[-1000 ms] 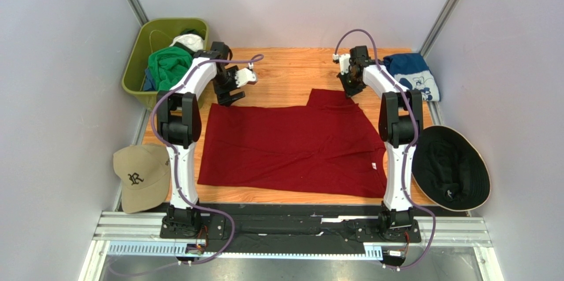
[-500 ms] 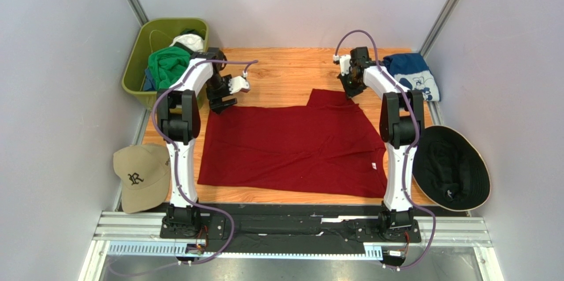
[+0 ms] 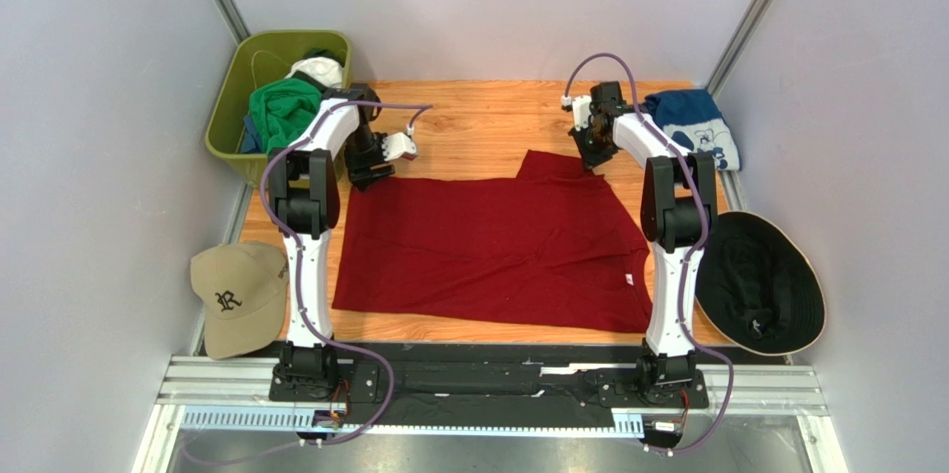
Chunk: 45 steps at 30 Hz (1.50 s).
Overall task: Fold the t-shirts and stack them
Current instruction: Fold the tshirt
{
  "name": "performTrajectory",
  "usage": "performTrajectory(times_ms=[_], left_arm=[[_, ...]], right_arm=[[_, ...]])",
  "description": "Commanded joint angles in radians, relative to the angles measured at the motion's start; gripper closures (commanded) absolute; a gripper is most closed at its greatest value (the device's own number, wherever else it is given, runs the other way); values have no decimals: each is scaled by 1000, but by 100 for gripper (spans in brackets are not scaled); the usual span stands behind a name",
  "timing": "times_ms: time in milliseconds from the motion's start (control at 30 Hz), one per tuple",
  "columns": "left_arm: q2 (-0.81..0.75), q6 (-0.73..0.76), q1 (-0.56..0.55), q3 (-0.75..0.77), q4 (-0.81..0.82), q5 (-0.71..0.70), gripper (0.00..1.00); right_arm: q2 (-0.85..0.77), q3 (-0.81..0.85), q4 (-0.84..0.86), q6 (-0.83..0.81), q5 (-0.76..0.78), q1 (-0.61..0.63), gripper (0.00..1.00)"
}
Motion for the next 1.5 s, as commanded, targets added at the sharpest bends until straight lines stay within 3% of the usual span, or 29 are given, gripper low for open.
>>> performTrajectory(times_ms=[0,167,333,400,900,1467], left_arm=[[33,26,9,23,-17,-14,51],[25,6,7,-6,9,-17,72],[-6,-17,-5,-34,38,-26,83],[-29,-24,-17,-52,69,-38,100],[-213,-127,-71,-196,209,-124,100],[-420,-201,-133,-448,221,-222,100]], right_arm=[[-49,-6,-5,-17,-6,-5,100],[-40,20,-20,-17,-4,-3,100],[-46,25,-22,-21,19,3,100],[-54,26,-19,-21,22,4,100],[-247,-23,-54,-24,20,23,100],[-627,-383,-82,-34,-55,63,100]])
